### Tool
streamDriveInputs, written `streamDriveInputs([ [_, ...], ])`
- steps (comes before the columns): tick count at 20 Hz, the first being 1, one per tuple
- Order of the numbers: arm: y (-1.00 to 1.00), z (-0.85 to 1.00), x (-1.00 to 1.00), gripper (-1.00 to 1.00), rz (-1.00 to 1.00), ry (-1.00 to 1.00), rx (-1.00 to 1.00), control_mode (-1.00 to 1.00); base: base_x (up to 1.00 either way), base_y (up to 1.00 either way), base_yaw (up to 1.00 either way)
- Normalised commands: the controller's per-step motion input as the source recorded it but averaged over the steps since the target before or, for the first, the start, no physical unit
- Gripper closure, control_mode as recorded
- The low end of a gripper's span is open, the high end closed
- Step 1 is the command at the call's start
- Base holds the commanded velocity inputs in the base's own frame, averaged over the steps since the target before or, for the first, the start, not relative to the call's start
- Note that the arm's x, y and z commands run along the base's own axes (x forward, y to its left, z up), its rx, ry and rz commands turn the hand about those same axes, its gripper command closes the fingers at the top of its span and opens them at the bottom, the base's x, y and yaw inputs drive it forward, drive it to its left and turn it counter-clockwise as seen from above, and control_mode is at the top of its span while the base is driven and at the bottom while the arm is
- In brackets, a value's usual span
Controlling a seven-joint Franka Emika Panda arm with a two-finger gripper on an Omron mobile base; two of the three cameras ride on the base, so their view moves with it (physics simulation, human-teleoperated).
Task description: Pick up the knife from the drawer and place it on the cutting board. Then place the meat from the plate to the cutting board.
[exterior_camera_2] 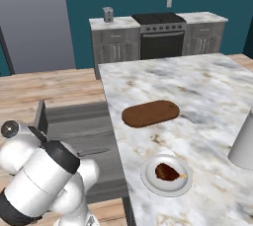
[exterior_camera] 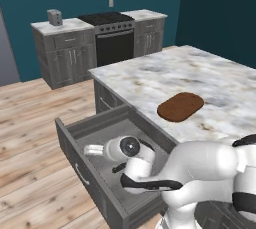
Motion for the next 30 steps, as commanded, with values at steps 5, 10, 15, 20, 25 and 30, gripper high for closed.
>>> streamDriveInputs([
  [5,-0.49,1.00,0.03,-1.00,-0.10,0.11,0.00,-1.00,0.00,0.00,0.00],
  [10,-0.51,0.95,0.09,-1.00,-0.14,0.18,0.00,-1.00,0.00,0.00,0.00],
  [15,-0.44,0.12,0.01,-1.00,-0.21,0.21,0.00,-1.00,0.00,0.00,0.00],
  [20,-0.10,-0.05,-0.03,-1.00,-0.28,0.04,-0.03,-1.00,0.00,0.00,0.00],
  [25,-0.06,-0.08,0.00,-1.00,-0.14,0.01,0.02,-1.00,0.00,0.00,0.00],
  [30,-0.19,-0.19,0.00,-1.00,0.00,0.00,0.13,-1.00,0.00,0.00,0.00],
])
